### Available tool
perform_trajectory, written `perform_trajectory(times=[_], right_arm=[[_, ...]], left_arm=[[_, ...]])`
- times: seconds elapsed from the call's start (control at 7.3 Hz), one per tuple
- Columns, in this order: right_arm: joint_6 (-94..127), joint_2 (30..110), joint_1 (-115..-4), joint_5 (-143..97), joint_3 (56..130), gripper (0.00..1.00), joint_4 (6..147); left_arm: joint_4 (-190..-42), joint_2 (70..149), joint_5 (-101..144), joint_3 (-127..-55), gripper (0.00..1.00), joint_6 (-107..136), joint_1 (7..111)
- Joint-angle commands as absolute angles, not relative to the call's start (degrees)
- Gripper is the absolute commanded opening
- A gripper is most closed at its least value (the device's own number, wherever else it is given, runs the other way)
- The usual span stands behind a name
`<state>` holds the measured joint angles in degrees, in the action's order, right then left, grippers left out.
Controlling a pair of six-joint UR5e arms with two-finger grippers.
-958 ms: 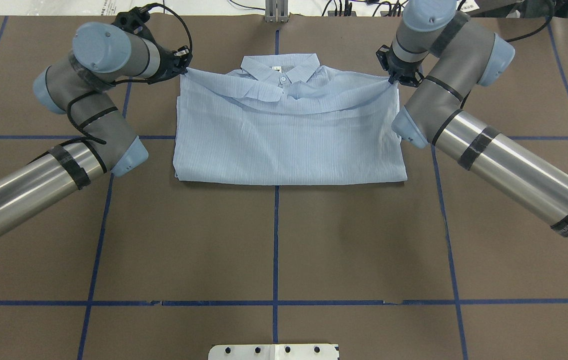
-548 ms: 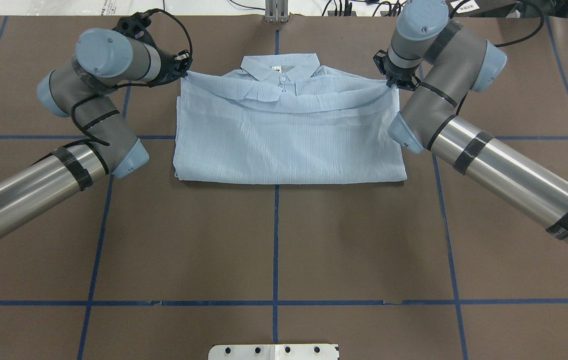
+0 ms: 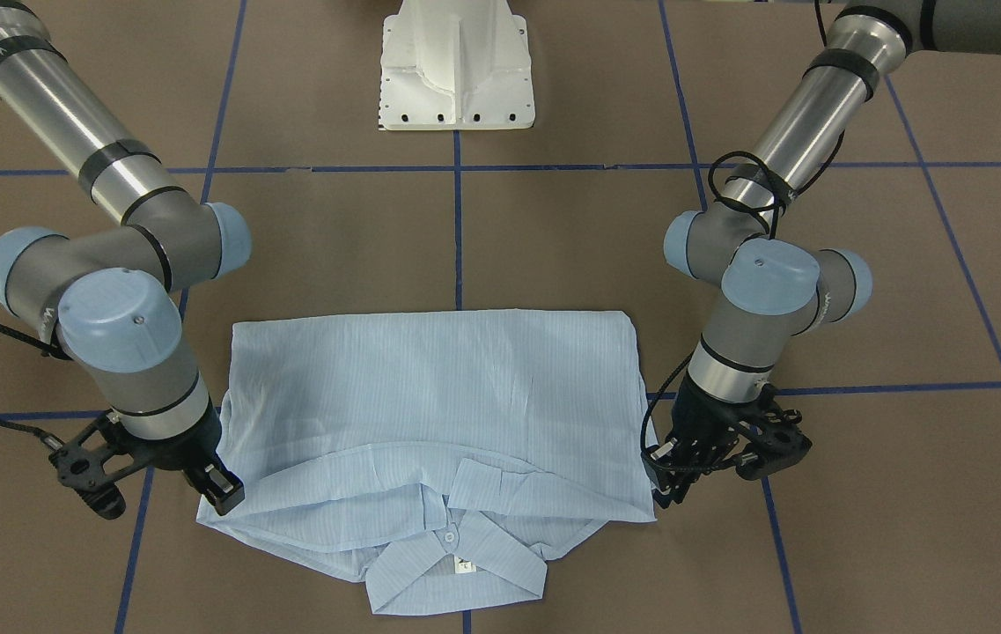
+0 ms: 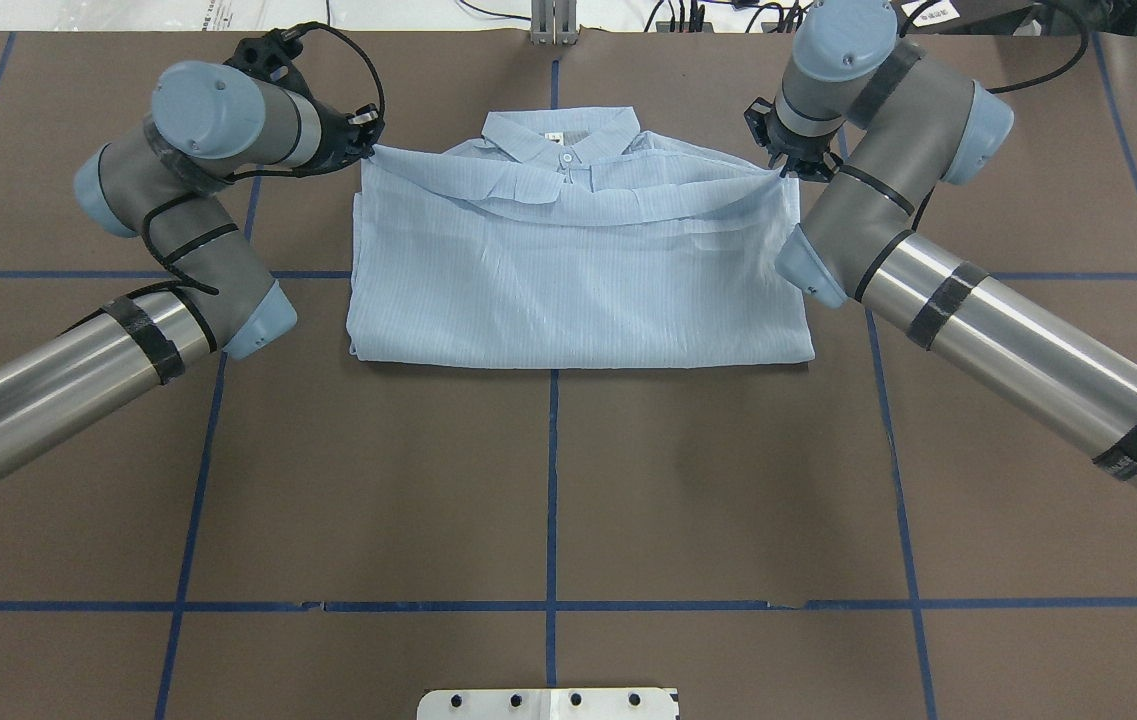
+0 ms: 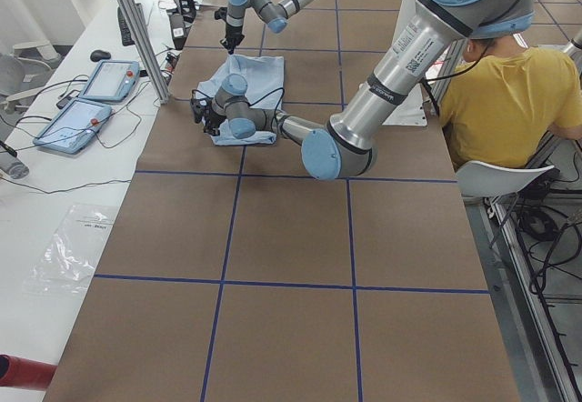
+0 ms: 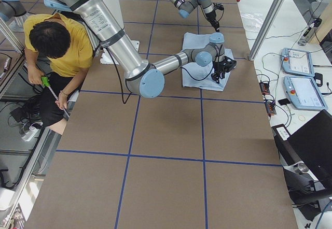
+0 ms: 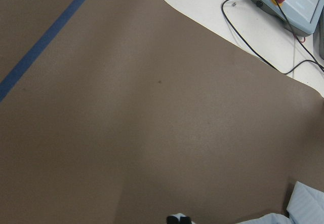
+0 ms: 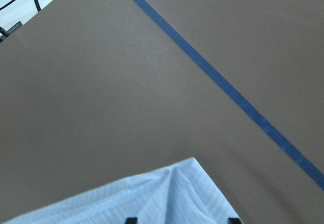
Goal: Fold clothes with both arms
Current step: 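Lower the hem onto the collar and open both grippers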
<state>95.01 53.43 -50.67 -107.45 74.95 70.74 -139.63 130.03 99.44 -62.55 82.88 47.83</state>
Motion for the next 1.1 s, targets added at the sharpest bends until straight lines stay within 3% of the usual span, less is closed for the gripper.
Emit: perform_trajectory(times=[0.0, 0.14, 0.96], right_arm=[[99.0, 67.7, -47.7, -108.5, 92.0, 1.00, 70.4], [102.6, 71.8, -44.7, -108.1, 94.5, 1.00, 69.6], [112.2, 72.8, -39.4, -106.6, 93.5, 1.00, 63.2]], left_arm=[[-139.8, 125.8, 99.8, -69.0, 0.80, 80.2, 48.2], [-139.8, 125.6, 99.8, -69.4, 0.80, 80.5, 48.2], [-139.4, 123.1, 99.6, -71.0, 0.79, 80.6, 48.2]])
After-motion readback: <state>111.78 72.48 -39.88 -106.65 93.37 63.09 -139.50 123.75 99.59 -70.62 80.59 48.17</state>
